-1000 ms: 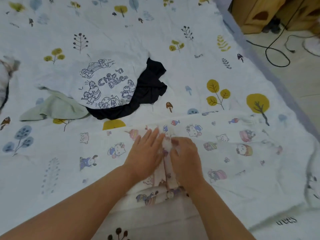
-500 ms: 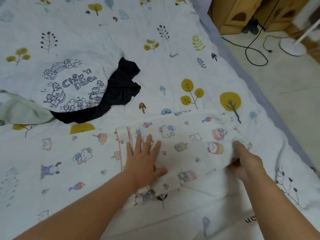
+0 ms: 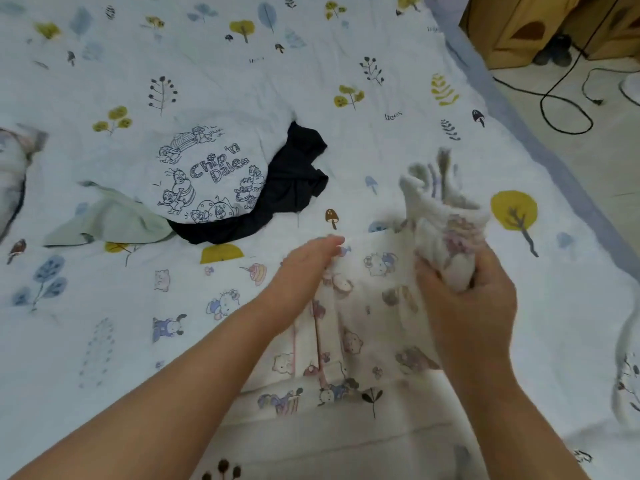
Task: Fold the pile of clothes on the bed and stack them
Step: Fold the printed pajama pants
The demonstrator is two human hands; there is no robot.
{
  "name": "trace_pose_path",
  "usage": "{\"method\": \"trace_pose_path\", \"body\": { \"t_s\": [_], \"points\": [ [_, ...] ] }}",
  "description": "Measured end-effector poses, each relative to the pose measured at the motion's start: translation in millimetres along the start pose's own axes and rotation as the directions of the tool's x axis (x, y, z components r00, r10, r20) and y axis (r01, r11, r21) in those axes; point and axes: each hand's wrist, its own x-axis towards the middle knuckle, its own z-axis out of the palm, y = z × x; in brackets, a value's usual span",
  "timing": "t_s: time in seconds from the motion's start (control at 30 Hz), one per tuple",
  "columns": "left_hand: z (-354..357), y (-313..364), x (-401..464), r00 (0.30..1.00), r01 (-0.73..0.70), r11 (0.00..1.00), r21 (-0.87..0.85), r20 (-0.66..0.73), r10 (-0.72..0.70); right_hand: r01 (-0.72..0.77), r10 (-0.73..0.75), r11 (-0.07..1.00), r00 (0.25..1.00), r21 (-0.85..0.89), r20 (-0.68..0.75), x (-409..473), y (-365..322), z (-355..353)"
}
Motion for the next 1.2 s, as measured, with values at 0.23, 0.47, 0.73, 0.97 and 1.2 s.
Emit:
{"method": "trace_pose_path", "body": {
  "t_s": [0.23, 0.47, 0.73, 0.97, 1.2],
  "points": [
    [-82, 34, -46, 0.999, -0.032, 0.899, -0.437, -0.038, 0.017, 0.486, -0.299, 0.851, 0.759, -0.199, 0.578, -84, -9, 101],
    [-161, -46, -52, 0.912, 0.175, 0.984, 0.009, -0.379, -0.159, 0.463, -0.156, 0.869, 0.592, -0.175, 0.791, -111, 5, 122],
    [-126, -87, -47, 0.793, 0.115, 0.518, 0.848, -0.392, 0.466, 0.344, 0.113, 0.649, 0.839, -0.679, 0.533, -64, 31, 120],
    [-120, -144, -27, 0.989, 0.011, 0.172, 0.985, -0.036, 0.146, 0.454, 0.258, 0.368, 0.789, -0.812, 0.558, -57, 85, 129],
    [-120, -138, -24, 0.986, 0.041, 0.193, 0.98, -0.07, 0.148, 0.324, 0.212, 0.678, 0.773, -0.66, 0.598, -47, 88, 98]
  ]
}}
